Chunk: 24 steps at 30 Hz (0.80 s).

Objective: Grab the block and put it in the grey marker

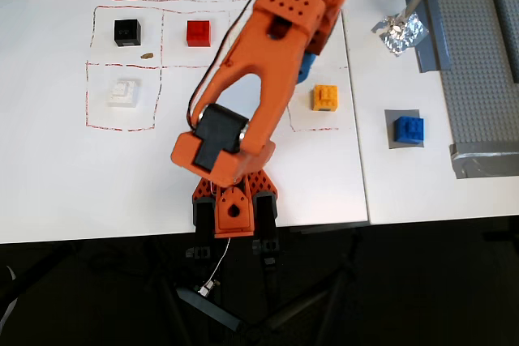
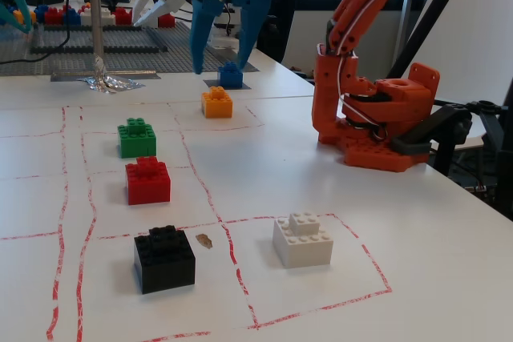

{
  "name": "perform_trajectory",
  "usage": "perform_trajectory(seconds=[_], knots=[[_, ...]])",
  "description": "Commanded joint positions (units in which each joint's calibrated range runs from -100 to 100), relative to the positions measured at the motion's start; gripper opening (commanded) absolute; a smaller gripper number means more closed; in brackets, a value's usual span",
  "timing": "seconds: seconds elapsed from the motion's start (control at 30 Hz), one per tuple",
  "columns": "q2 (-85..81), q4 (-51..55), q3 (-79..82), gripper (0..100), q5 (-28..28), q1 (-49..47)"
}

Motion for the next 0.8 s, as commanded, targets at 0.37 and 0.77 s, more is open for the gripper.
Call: perform_trajectory(seconds=[0.37, 0.77], knots=[[-14.8, -27.4, 13.3, 0, -16.8, -25.9], [-44.5, -53.4, 53.5, 0, -16.8, -32.8]])
